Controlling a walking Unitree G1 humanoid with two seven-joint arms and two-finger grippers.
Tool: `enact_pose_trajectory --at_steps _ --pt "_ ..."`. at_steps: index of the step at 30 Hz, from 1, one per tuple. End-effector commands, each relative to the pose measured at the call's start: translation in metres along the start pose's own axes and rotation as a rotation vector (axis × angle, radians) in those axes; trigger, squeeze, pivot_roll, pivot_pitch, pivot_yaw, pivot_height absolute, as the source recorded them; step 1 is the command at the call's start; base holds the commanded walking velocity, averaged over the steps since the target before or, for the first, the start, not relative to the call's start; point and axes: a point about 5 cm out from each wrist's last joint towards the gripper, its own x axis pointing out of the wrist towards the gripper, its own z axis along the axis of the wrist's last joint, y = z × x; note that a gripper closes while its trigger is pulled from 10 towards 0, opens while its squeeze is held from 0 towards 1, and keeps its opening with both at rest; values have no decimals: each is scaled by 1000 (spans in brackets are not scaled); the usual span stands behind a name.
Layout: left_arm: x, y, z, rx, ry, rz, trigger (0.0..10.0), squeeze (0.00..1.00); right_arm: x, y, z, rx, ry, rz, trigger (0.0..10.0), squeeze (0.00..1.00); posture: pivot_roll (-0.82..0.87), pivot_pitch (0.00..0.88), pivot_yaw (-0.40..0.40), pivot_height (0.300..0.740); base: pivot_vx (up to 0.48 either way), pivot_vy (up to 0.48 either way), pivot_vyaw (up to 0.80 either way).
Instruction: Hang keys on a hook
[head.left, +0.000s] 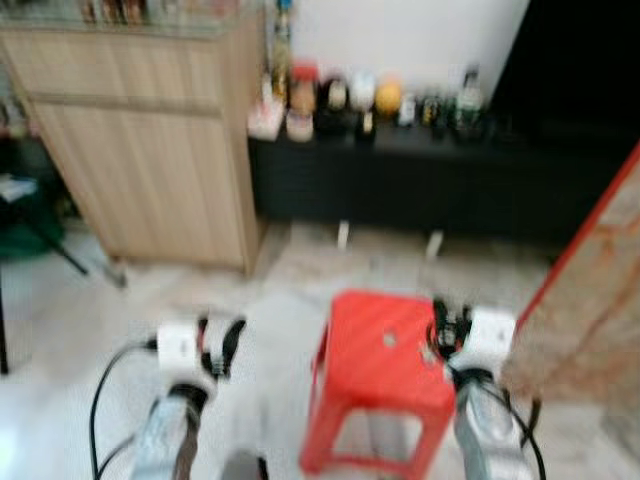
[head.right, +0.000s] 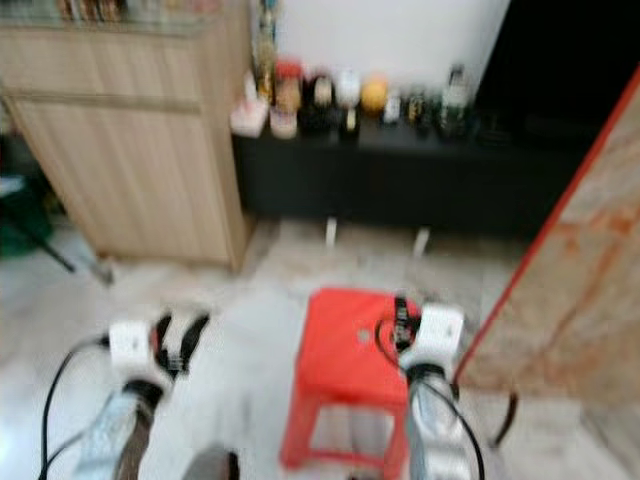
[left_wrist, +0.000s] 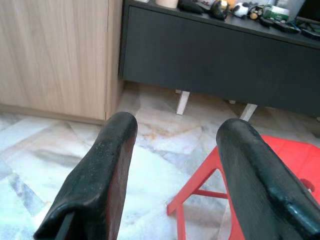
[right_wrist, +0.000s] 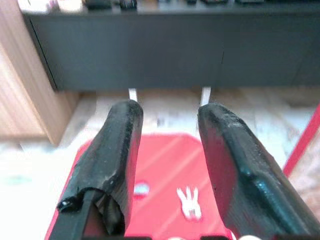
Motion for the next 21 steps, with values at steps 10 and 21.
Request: enact_pose_trajectory --at_steps 10,21 --pt "3 -6 2 7 5 -16 10000 0 -1 -8 -6 -10 33 -24 10000 0 39 23 -99 651 0 0 0" --pt "5 -4 4 6 1 -13 10000 0 -1 -7 -11 -9 64 -21 10000 0 43 19 -93 627 0 0 0"
